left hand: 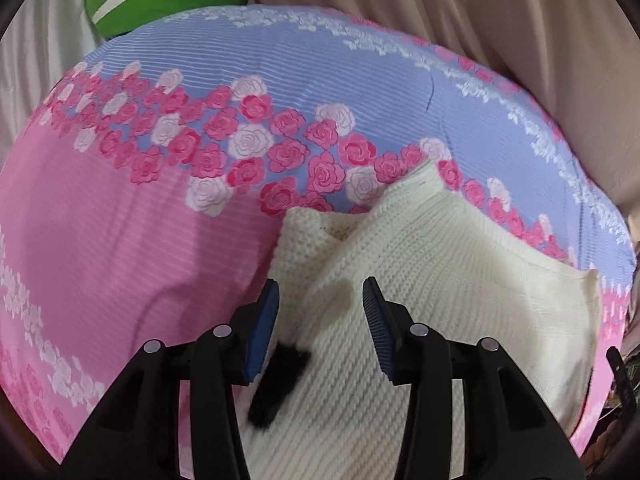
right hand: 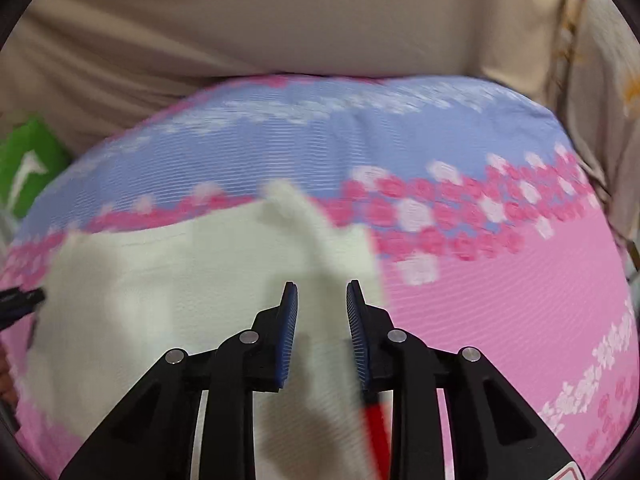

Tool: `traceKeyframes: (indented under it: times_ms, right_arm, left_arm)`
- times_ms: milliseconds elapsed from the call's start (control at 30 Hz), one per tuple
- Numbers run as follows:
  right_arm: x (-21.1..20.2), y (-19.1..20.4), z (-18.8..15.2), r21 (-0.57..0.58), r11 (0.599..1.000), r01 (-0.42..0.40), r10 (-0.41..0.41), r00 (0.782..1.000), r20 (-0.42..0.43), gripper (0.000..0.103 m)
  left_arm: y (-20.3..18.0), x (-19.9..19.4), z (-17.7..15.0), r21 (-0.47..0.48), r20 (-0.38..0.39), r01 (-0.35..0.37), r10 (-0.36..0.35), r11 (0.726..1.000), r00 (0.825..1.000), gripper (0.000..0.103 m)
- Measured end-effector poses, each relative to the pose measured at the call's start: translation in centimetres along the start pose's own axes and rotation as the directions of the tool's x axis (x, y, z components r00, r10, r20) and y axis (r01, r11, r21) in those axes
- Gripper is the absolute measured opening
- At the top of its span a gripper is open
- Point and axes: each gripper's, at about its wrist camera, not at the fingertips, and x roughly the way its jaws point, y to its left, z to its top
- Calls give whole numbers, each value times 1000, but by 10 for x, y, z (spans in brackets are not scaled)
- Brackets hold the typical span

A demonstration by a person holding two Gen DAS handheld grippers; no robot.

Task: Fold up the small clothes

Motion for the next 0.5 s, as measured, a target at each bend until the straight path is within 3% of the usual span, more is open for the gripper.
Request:
traceKeyframes:
  times_ms: [100, 200, 367, 500]
  right_arm:
    - [-17, 55, -24, -115, 984, -138, 132, 990, -55, 23]
    - [-17, 103, -57, -214, 949, -233, 209, 970, -125, 22]
    - [17, 157, -113, -333, 899, -285, 194, 940, -280, 22]
    - [18, 168, -121, -396, 883, -253, 147, 949, -278, 23]
  left_arm:
    - [7, -20, -14, 7, 5, -16, 16, 1000, 1000, 42]
    - [10, -36, -36, 35, 8, -67, 67, 997, 998, 42]
    - [15, -47, -57, 44, -16, -99, 100, 994, 995, 42]
    - [21, -50, -69, 43, -22, -112, 113, 993, 993, 42]
